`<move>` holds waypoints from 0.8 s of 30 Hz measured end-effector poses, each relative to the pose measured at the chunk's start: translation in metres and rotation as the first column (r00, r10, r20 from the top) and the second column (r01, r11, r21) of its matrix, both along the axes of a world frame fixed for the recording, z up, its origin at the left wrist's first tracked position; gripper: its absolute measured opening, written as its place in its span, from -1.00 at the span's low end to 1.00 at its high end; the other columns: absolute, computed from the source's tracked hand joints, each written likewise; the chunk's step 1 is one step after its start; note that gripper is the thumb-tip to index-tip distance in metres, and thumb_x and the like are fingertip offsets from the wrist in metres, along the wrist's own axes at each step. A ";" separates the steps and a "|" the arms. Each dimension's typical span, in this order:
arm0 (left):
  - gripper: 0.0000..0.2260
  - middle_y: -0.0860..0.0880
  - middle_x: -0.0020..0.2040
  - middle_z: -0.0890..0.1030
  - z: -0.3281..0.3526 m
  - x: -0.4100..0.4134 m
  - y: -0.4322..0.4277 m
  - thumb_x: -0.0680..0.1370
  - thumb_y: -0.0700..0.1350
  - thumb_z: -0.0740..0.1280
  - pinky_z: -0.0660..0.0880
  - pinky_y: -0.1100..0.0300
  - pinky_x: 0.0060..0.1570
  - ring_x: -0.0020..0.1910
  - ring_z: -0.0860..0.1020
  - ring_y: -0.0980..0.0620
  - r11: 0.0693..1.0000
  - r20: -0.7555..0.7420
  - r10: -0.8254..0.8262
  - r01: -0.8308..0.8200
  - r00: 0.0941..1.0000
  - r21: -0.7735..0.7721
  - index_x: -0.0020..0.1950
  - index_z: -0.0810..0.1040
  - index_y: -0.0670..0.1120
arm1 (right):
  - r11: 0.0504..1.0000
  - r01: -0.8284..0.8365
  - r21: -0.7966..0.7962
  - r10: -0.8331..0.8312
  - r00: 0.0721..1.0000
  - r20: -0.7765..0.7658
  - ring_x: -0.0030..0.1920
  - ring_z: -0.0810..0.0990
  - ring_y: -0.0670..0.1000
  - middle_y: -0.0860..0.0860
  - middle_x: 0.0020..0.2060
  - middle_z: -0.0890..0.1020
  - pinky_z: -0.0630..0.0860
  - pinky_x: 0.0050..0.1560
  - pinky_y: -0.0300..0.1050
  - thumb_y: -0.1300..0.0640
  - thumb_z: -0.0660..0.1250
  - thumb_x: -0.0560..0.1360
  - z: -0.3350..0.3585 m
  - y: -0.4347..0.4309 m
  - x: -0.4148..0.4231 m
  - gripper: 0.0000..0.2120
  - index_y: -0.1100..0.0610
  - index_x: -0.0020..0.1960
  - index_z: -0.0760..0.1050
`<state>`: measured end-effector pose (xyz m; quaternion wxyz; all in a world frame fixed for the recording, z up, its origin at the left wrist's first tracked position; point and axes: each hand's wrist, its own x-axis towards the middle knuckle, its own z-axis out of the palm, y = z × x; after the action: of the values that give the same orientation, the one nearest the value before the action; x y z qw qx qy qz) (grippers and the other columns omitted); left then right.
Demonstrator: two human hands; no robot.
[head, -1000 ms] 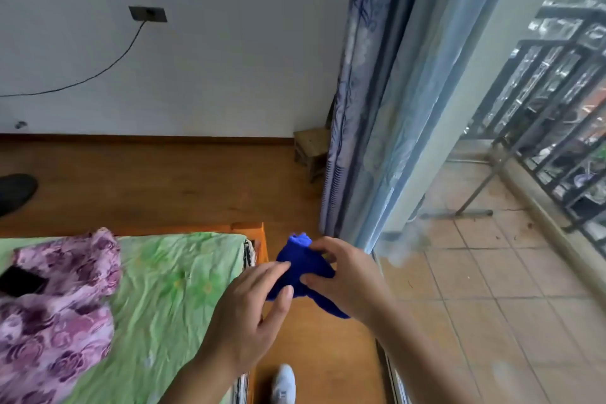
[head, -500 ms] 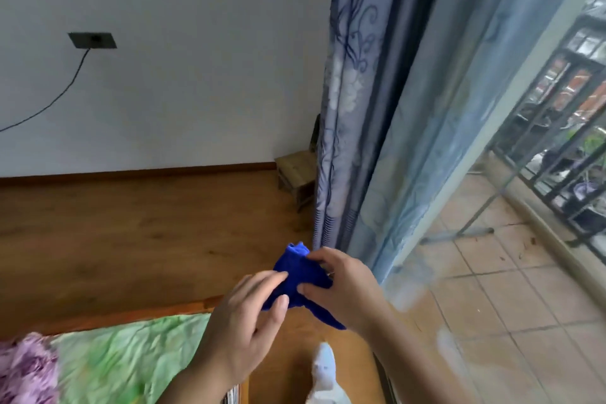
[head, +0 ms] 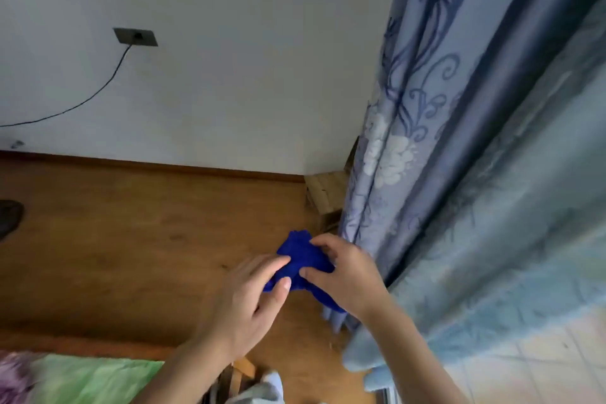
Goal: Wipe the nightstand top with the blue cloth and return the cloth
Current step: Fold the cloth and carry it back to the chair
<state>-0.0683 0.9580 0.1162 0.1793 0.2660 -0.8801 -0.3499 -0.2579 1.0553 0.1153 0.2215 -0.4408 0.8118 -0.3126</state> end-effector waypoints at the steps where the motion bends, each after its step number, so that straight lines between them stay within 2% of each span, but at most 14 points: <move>1: -0.58 0.31 0.28 0.51 0.001 -0.007 -0.011 0.63 0.27 0.07 0.39 0.35 0.21 0.28 0.46 0.30 1.000 0.007 0.008 -0.008 1.000 -0.012 0.39 0.47 0.15 | 1.000 -0.002 -0.006 0.002 1.000 0.001 0.03 0.60 -0.22 -0.27 0.06 0.64 0.56 0.03 -0.25 -0.18 0.46 0.41 0.000 -0.012 -0.008 -0.55 -0.18 0.27 0.50; 5: -0.55 0.37 0.25 0.48 0.001 -0.036 -0.058 0.61 0.30 0.03 0.39 0.35 0.20 0.27 0.43 0.31 0.999 0.049 0.032 -0.032 0.998 -0.003 0.41 0.41 0.20 | 1.000 -0.015 -0.020 0.016 1.000 0.027 0.03 0.60 -0.24 -0.28 0.04 0.64 0.59 0.04 -0.18 -0.19 0.46 0.40 -0.004 -0.064 -0.037 -0.56 -0.19 0.25 0.49; 10: -0.52 0.28 0.25 0.50 -0.010 -0.073 -0.136 0.62 0.29 0.02 0.46 0.25 0.15 0.21 0.47 0.26 1.000 0.057 0.029 -0.028 0.998 -0.014 0.41 0.45 0.13 | 1.000 -0.016 0.005 0.015 0.996 0.085 0.04 0.62 -0.22 -0.24 0.06 0.64 0.62 0.06 -0.12 -0.15 0.50 0.41 -0.012 -0.143 -0.074 -0.56 -0.19 0.25 0.48; 15: -0.55 0.29 0.20 0.52 -0.012 -0.111 -0.220 0.59 0.26 0.07 0.40 0.40 0.06 0.19 0.47 0.26 0.998 0.044 0.041 -0.042 0.998 0.036 0.37 0.49 0.14 | 0.999 -0.007 0.050 0.005 0.999 0.044 0.09 0.60 -0.20 -0.23 0.12 0.63 0.61 0.11 -0.13 -0.15 0.51 0.43 -0.002 -0.226 -0.107 -0.53 -0.17 0.30 0.48; 21: -0.55 0.25 0.24 0.52 0.001 -0.160 -0.299 0.62 0.25 0.07 0.42 0.35 0.15 0.23 0.45 0.29 0.999 0.022 -0.041 0.041 0.999 -0.001 0.39 0.48 0.10 | 1.000 0.024 0.017 -0.025 0.997 0.071 0.04 0.59 -0.21 -0.25 0.08 0.61 0.62 0.07 -0.15 -0.10 0.51 0.44 0.011 -0.296 -0.153 -0.58 -0.17 0.26 0.50; 24: -0.52 0.25 0.24 0.52 -0.001 -0.189 -0.329 0.62 0.28 0.04 0.43 0.31 0.16 0.24 0.46 0.28 0.998 0.031 -0.066 0.067 0.997 -0.012 0.39 0.48 0.09 | 0.999 0.027 0.038 -0.030 0.997 0.072 0.01 0.58 -0.24 -0.29 0.01 0.58 0.60 0.03 -0.22 -0.11 0.50 0.45 0.009 -0.323 -0.182 -0.60 -0.19 0.24 0.49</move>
<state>-0.2574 0.6292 0.1150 0.1557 0.2408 -0.8933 -0.3460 -0.4399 0.7327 0.1244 0.2545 -0.4133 0.8151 -0.3162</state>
